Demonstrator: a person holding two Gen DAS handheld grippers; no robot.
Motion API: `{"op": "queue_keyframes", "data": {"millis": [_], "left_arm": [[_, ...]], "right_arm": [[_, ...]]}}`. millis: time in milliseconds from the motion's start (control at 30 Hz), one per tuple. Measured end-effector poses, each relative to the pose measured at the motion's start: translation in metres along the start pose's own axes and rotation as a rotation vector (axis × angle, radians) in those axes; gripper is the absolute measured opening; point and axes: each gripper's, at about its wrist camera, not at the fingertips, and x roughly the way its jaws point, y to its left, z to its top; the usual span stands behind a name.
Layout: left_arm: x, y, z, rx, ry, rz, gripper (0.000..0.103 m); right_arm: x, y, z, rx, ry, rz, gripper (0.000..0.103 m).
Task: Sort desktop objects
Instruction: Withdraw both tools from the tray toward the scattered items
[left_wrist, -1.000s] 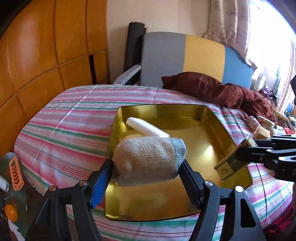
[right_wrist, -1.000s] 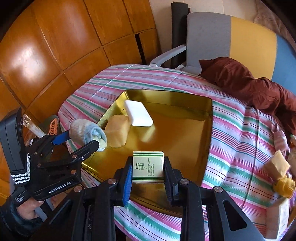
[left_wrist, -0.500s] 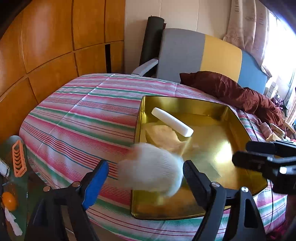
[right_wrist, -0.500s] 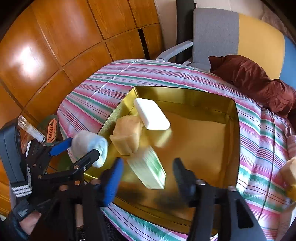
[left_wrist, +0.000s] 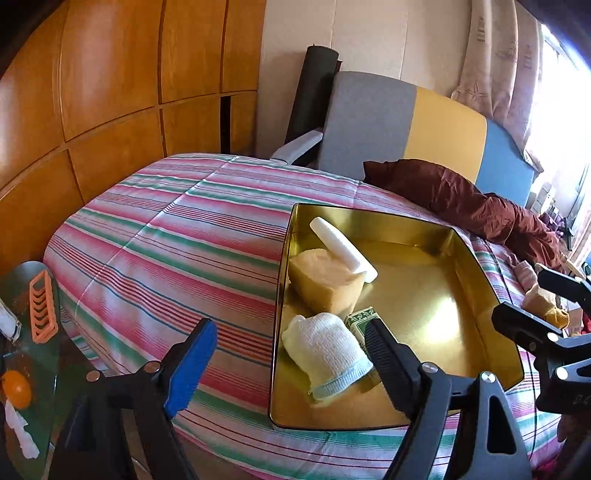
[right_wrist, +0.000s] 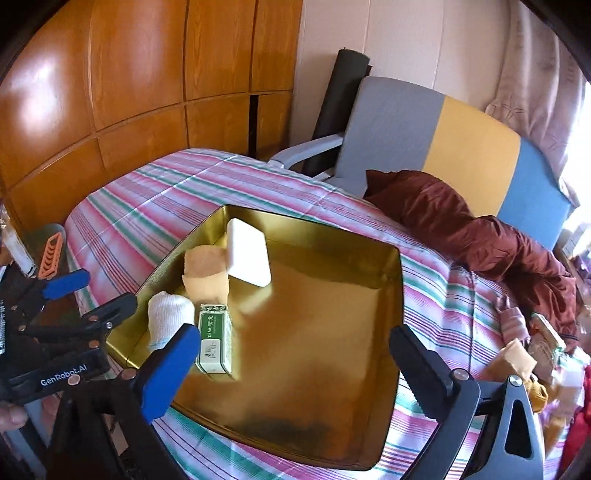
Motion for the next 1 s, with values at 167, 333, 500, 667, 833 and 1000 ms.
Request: {"op": "queue_keyframes", "data": {"millis": [167, 333, 500, 667, 833, 1000], "left_arm": [[0.001, 0.002, -0.001, -0.019, 0.016, -0.006, 0.079], [0.008, 0.0, -0.006, -0.02, 0.062, -0.012, 0.069], [0.002, -0.004, -0.004, -0.016, 0.038, -0.037, 0.071], [-0.007, -0.012, 0.0, 0.001, 0.01, -0.059, 0.071], [-0.013, -0.024, 0.004, 0.027, -0.009, -0.083, 0.076], [-0.015, -0.033, 0.004, 0.043, -0.002, -0.1, 0.078]], "right_arm": [[-0.006, -0.007, -0.004, 0.019, -0.017, -0.011, 0.103], [-0.013, -0.008, -0.011, 0.023, -0.04, -0.002, 0.101], [-0.013, -0.02, -0.016, 0.061, -0.032, -0.011, 0.094], [-0.015, -0.028, -0.02, 0.081, -0.033, -0.046, 0.092], [-0.019, -0.036, -0.022, 0.091, -0.042, -0.065, 0.092], [-0.024, -0.043, -0.024, 0.102, -0.049, -0.066, 0.092]]}}
